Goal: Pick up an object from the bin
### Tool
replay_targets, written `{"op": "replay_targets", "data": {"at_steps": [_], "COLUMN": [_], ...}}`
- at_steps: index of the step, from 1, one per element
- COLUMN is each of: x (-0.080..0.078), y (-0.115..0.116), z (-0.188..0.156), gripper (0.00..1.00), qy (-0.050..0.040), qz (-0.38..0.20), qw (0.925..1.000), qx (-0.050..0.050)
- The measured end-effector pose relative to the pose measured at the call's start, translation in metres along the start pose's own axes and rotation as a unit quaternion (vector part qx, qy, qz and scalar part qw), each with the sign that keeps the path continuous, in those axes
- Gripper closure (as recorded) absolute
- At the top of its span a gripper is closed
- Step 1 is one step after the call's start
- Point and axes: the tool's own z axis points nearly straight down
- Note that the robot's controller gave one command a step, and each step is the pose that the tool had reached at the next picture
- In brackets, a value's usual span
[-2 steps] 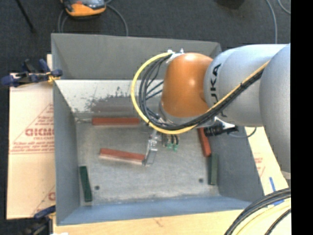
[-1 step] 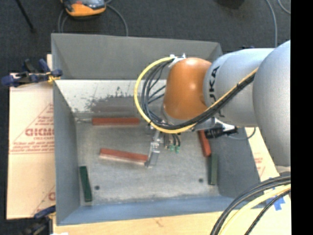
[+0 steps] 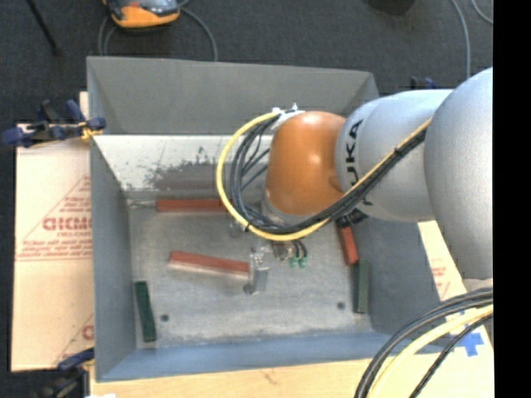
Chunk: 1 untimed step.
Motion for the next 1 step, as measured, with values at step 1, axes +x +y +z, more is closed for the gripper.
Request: {"op": "replay_targets", "data": {"at_steps": [1], "x": [-0.0027], "y": [0.0019], "z": [0.0198], "gripper": [0.0], "qy": [0.0009], "qz": [-0.019], "qw": [0.9998], "qx": [-0.002]}}
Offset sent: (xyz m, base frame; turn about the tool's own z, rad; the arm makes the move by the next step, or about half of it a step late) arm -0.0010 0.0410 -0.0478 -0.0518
